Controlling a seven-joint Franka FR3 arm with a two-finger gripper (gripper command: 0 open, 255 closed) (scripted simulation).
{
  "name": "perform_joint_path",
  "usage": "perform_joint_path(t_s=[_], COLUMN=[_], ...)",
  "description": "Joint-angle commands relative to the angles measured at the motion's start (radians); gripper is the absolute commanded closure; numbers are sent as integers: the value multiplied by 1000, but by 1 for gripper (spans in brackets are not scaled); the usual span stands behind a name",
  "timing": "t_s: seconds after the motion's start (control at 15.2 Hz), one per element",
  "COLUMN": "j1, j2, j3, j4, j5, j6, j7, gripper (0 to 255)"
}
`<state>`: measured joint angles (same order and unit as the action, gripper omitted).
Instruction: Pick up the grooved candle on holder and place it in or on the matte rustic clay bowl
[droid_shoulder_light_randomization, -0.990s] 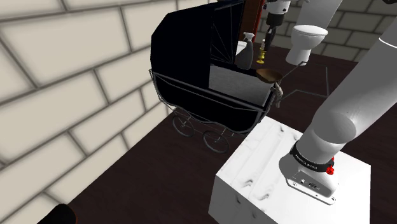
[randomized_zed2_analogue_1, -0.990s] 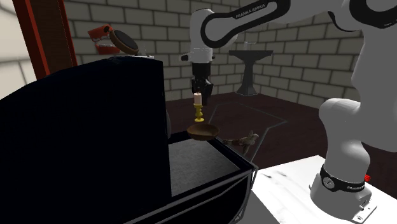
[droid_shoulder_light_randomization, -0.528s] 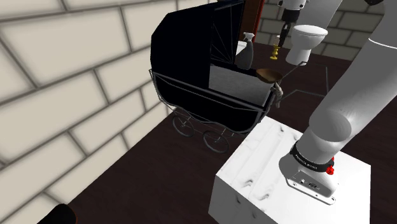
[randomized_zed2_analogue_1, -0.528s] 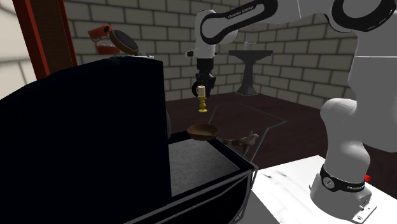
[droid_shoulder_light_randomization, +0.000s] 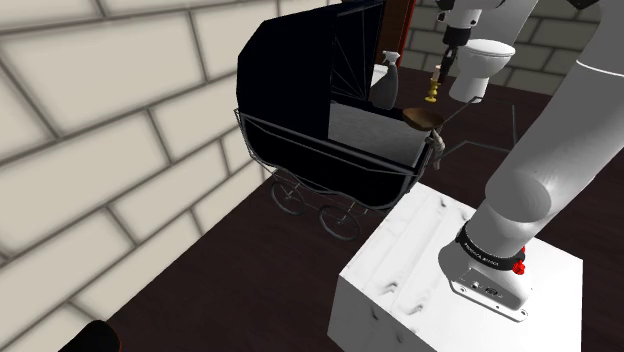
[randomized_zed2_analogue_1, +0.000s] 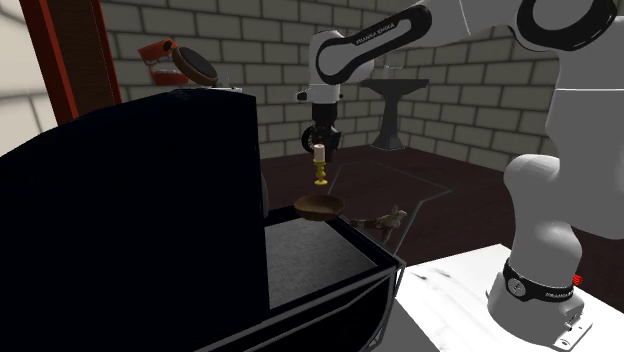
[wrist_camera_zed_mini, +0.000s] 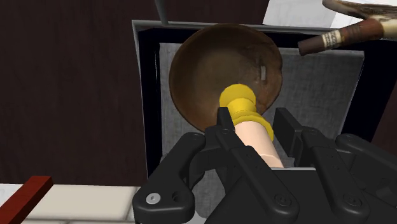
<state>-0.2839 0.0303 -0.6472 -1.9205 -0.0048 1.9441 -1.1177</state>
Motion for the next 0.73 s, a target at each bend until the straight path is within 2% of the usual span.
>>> perform_joint_path(t_s=[0.0,0.66], j1=[-3,-9], j2=[10,59], j3=[-2,-2], j4=[-19,-105], j5=[6,41], j6=[27,153], j7=[-7,-29], gripper=[255,255])
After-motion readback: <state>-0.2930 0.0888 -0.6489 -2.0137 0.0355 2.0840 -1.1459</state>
